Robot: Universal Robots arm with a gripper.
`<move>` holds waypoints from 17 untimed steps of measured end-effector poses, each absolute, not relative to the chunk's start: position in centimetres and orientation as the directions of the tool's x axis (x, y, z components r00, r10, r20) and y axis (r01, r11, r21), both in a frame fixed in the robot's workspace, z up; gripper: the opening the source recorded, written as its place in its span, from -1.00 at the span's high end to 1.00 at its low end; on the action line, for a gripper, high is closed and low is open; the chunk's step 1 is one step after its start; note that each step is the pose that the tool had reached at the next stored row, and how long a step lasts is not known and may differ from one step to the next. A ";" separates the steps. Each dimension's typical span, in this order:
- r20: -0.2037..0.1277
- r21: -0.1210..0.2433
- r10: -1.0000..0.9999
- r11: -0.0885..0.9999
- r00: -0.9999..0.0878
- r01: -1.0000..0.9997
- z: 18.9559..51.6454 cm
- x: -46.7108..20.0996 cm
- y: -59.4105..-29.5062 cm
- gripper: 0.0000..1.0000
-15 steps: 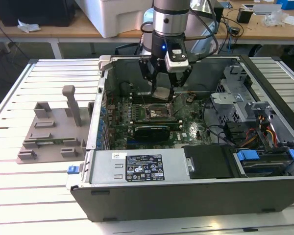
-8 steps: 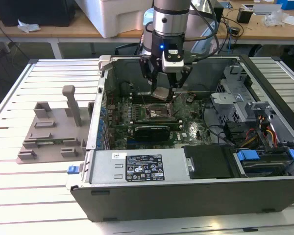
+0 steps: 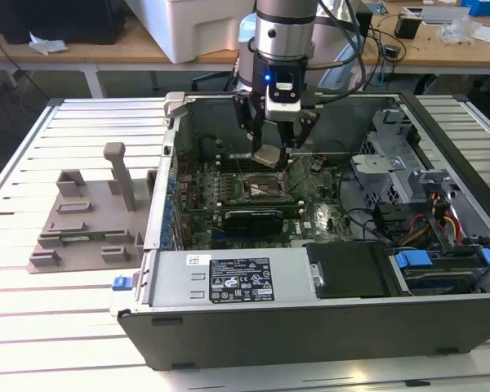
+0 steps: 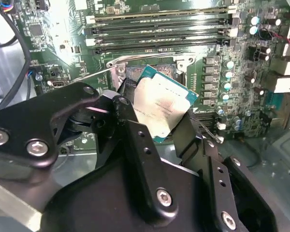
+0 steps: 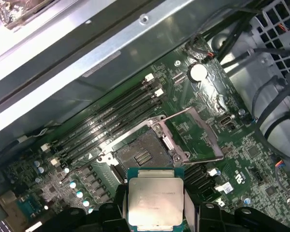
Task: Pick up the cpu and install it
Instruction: 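Place the cpu into insertion slot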
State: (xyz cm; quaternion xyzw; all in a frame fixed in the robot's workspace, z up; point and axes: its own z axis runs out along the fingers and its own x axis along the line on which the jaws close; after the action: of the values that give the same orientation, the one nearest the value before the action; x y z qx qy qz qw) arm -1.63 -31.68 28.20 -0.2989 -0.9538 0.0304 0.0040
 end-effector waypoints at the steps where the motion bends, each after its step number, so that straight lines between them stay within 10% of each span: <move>1: -0.011 -0.060 0.583 0.811 -0.812 0.582 28.2 -1.6 -31.7 -0.09; 17: -0.011 -0.061 0.764 0.643 -0.645 0.763 28.2 -1.6 -31.7 -0.09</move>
State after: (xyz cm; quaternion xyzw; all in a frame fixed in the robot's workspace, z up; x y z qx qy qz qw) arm -1.63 -31.68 28.19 -0.4212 -0.9064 0.0300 0.0078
